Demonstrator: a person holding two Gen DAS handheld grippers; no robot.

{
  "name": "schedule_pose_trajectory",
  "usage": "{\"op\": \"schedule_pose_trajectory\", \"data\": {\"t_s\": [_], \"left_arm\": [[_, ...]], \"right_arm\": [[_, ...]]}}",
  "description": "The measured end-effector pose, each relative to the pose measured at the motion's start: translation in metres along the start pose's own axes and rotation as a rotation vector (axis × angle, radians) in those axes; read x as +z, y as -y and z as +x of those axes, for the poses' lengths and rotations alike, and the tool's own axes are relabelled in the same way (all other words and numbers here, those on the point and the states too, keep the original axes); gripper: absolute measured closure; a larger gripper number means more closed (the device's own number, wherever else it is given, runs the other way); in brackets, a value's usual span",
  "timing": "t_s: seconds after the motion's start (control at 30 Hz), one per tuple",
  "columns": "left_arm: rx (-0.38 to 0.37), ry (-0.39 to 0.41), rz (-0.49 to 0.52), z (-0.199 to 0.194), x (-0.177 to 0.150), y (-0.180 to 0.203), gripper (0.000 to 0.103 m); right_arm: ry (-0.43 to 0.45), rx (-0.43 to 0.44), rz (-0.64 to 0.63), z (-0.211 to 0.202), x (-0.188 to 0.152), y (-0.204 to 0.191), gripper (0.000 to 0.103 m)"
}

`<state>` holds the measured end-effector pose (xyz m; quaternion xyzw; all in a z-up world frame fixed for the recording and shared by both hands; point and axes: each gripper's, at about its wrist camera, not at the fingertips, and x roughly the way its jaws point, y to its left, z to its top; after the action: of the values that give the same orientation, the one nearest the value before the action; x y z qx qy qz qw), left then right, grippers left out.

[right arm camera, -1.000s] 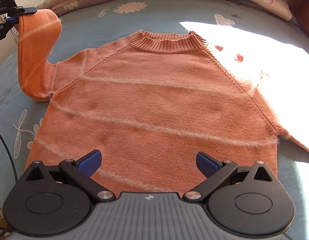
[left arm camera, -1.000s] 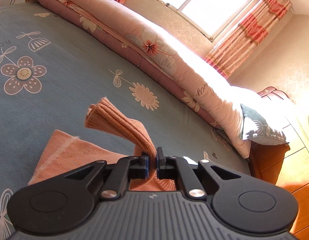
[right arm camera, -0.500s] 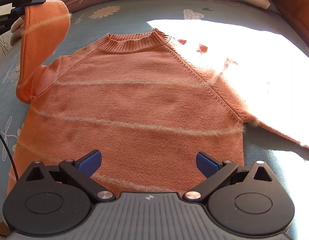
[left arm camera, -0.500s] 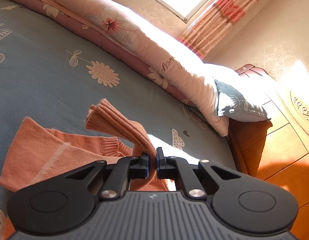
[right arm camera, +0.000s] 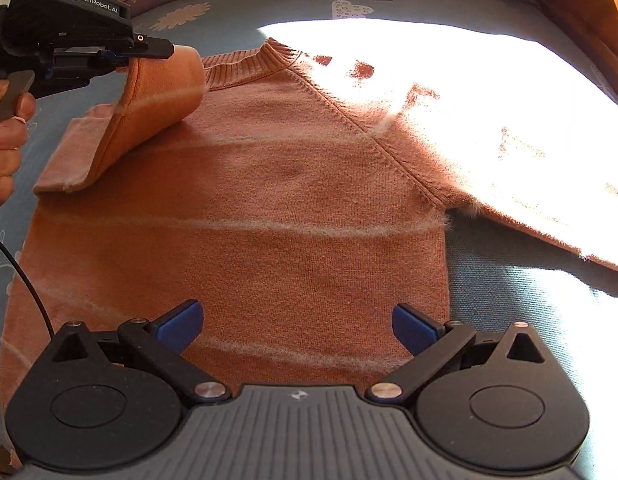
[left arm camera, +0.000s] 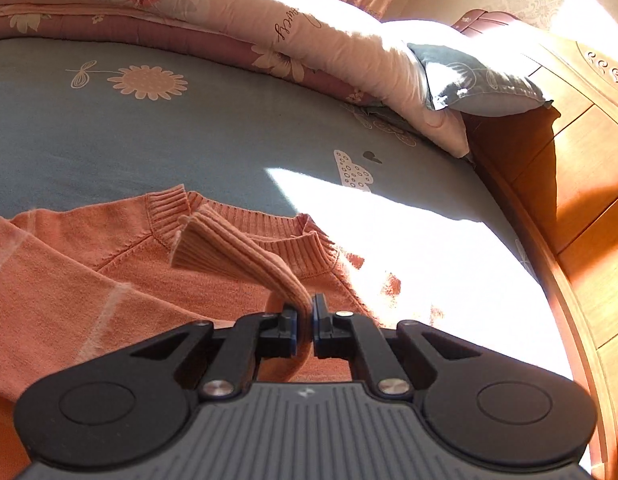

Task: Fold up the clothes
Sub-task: 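Carry the sleeve cuff with the left tool across the sweater body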

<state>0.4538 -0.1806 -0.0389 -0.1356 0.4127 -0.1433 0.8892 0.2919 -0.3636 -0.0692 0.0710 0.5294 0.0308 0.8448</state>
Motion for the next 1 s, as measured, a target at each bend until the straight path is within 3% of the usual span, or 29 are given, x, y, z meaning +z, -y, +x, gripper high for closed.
{"op": "schedule_pose_trajectory", "data": {"t_s": [0.33,0.43,0.6,0.77,1.0], "left_arm": [[0.026,-0.036,0.130,0.016,-0.016,0.022,0.097],[0.046,-0.048,0.213,0.021,-0.020,0.034,0.095],[0.027,-0.048,0.334,0.021,-0.030,0.053,0.051],[0.027,-0.057,0.469,0.023,-0.042,0.075,0.044],[-0.032,-0.065,0.478,0.020,-0.045,0.080,0.040]], "right_arm": [[-0.013,-0.014,0.040,0.002,-0.007,0.012,0.001],[-0.018,-0.014,0.052,0.004,-0.009,0.014,0.001],[-0.028,-0.017,0.063,0.005,-0.012,0.016,0.001],[-0.039,-0.019,0.074,0.006,-0.015,0.017,0.001],[-0.047,-0.019,0.078,0.008,-0.015,0.017,0.001]]}}
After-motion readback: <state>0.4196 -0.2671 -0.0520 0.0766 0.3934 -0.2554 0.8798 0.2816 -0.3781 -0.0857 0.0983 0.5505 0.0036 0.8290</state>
